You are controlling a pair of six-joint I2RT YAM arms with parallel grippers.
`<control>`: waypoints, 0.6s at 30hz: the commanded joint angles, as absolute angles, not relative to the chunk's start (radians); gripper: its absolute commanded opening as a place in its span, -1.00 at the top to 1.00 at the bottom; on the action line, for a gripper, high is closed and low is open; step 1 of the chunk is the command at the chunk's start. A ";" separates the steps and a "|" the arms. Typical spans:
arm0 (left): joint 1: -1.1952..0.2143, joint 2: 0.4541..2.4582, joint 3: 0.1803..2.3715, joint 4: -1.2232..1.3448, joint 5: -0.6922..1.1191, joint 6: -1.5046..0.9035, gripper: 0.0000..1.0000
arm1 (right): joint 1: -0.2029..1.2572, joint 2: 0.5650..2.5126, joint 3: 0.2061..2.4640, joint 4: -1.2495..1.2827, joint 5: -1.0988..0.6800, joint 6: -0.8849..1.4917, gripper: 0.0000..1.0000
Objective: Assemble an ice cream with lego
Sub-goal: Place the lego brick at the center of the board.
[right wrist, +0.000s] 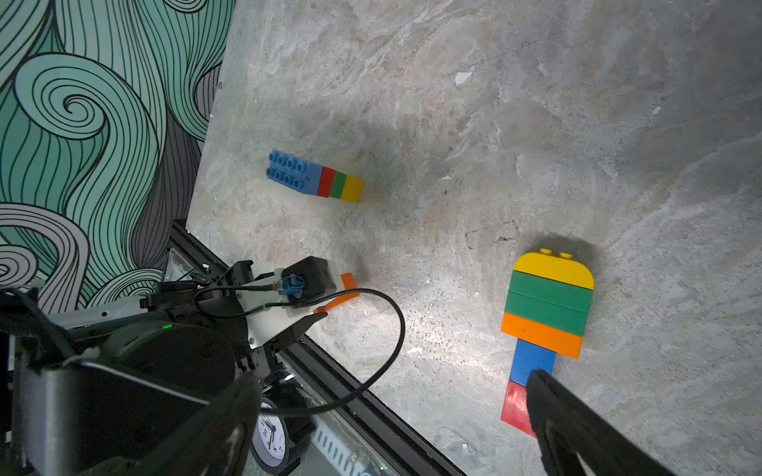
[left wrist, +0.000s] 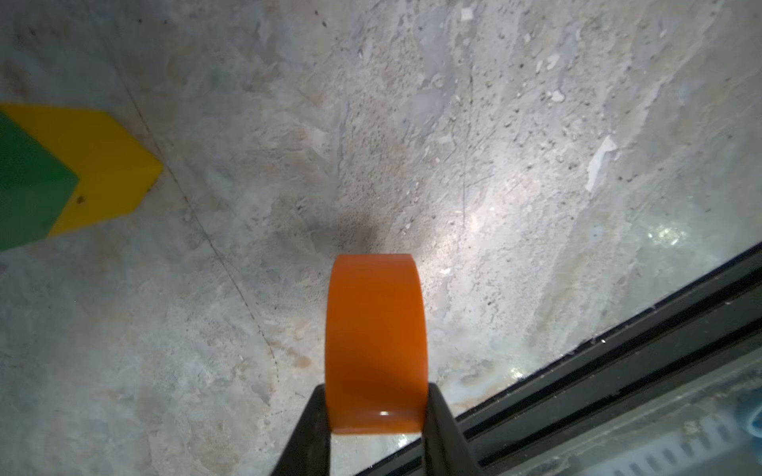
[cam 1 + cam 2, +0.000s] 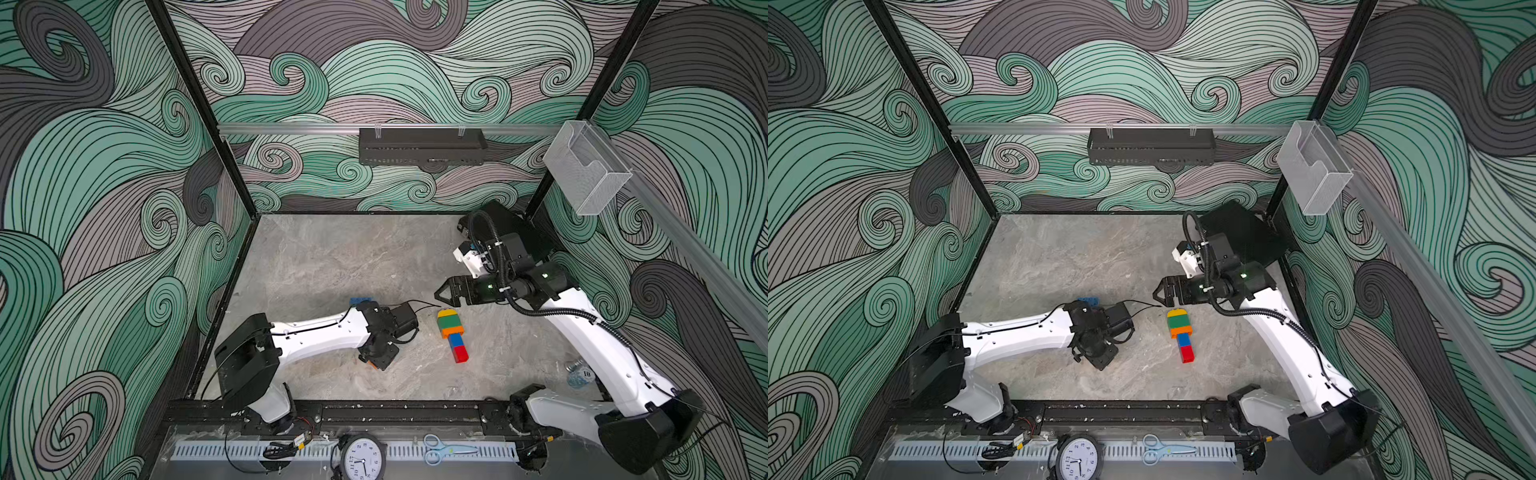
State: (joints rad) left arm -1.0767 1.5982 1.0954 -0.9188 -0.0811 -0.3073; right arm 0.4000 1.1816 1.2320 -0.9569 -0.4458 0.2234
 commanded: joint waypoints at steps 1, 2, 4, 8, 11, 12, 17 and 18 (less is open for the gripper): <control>-1.085 1.623 1.138 -0.893 -0.110 -0.209 1.00 | 0.378 1.157 1.256 -1.002 -0.417 0.215 -0.99; -1.085 1.630 1.143 -0.887 -0.110 -0.196 1.00 | 0.374 1.155 1.253 -1.003 -0.419 0.216 -0.99; -1.085 1.638 1.144 -0.872 -0.109 -0.183 0.99 | 0.369 1.152 1.250 -1.009 -0.416 0.216 -0.98; -1.085 1.657 1.140 -0.855 -0.103 -0.159 0.83 | 0.362 1.151 1.248 -1.011 -0.418 0.218 -0.98; -1.085 1.665 1.131 -0.838 -0.104 -0.157 0.72 | 0.361 1.157 1.254 -1.011 -0.419 0.218 -0.99; -1.085 1.666 1.129 -0.835 -0.101 -0.154 0.68 | 0.362 1.158 1.256 -1.012 -0.420 0.217 -0.99; -1.085 1.673 1.131 -0.838 -0.103 -0.147 0.51 | 0.359 1.159 1.262 -1.016 -0.420 0.216 -0.99; -1.085 1.671 1.129 -0.838 -0.103 -0.147 0.45 | 0.359 1.159 1.262 -1.017 -0.420 0.214 -0.99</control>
State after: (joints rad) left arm -1.0767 1.6608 1.1160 -0.8413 -0.0971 -0.1665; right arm 0.3653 1.1610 1.2324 -0.9939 -0.4252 0.2237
